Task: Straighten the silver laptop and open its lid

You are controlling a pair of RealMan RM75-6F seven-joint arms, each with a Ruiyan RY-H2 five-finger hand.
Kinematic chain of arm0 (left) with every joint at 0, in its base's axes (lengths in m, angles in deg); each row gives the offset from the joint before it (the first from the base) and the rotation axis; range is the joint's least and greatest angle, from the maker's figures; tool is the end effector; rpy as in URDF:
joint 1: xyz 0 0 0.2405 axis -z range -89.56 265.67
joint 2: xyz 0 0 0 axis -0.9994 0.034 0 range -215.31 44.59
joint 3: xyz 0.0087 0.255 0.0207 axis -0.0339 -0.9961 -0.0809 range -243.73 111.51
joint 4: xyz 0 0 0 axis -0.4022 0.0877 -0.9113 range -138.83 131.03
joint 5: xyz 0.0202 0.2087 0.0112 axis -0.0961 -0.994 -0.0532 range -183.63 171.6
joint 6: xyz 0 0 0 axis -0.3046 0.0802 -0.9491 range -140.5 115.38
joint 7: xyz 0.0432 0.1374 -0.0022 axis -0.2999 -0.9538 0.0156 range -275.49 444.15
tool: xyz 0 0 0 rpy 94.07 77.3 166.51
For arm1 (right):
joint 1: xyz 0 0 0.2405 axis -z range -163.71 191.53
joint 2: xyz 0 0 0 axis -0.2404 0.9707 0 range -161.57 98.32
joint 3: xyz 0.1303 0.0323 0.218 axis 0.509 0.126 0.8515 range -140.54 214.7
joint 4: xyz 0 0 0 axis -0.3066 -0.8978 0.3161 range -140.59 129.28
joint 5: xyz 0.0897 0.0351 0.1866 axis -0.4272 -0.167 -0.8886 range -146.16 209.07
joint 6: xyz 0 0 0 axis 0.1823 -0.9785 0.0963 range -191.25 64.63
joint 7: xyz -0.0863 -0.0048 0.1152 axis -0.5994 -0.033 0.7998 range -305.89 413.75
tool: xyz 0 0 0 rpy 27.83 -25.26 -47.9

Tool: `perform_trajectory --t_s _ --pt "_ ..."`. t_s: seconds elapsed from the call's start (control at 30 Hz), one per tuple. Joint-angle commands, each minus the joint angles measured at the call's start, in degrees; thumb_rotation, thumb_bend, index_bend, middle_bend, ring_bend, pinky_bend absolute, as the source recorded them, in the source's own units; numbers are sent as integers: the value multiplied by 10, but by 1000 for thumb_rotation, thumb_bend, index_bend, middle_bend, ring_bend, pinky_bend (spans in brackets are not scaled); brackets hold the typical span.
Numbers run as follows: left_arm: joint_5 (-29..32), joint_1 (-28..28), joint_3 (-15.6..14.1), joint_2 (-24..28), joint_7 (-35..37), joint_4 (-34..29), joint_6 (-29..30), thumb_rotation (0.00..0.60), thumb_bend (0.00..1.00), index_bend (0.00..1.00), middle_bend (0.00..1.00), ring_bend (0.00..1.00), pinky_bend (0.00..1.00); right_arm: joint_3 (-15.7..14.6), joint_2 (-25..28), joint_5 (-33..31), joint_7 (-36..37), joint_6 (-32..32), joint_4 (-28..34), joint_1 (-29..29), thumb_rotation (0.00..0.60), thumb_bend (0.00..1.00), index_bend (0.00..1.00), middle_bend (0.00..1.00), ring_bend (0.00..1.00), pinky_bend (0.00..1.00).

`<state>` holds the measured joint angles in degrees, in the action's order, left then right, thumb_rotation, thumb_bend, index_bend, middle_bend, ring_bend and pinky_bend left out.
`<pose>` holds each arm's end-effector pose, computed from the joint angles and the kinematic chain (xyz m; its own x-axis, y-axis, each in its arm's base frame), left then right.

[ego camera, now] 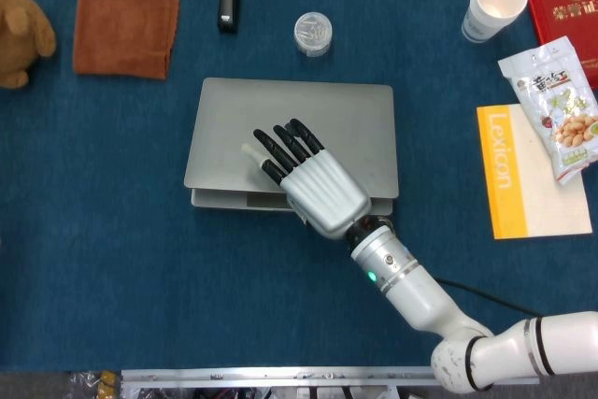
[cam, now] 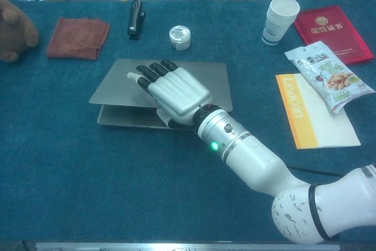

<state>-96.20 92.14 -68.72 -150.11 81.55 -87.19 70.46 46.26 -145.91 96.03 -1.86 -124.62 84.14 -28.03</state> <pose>-0.3439 0.1574 0.1508 0.5739 0.1250 0.8093 0.8189 -0.0750 -0.5690 -0.0273 -0.2357 -0.1219 0.5942 -0.1555 0.7891 -0.6839 -0.6141 0.3940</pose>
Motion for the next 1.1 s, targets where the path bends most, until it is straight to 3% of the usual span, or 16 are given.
perform_trajectory --t_s 0.03,0.27,0.6,0.87,1.1 --pt "-13 8 -11 9 3 -4 -17 600 106 289 273 136 126 0 1 -2 -2 -2 1 -2 600 485 0 3 0 60" --pt "-49 37 -45 30 11 -13 -77 600 105 283 239 137 126 1 2 -7 -3 -8 3 -9 600 484 0 2 0 60" --pt "-123 94 -86 53 53 -50 -145 596 105 157 107 65 107 1 1 -12 -4 -15 2 -18 600 484 0 3 0 60" --pt "-146 142 -102 61 41 -91 -215 431 106 57 17 0 63 2 -1 -17 -6 -19 0 -24 600 484 0 3 0 61" --pt "-147 171 -100 51 26 -111 -251 404 105 32 0 0 63 3 -2 -21 -3 -21 -2 -28 600 484 0 3 0 60"
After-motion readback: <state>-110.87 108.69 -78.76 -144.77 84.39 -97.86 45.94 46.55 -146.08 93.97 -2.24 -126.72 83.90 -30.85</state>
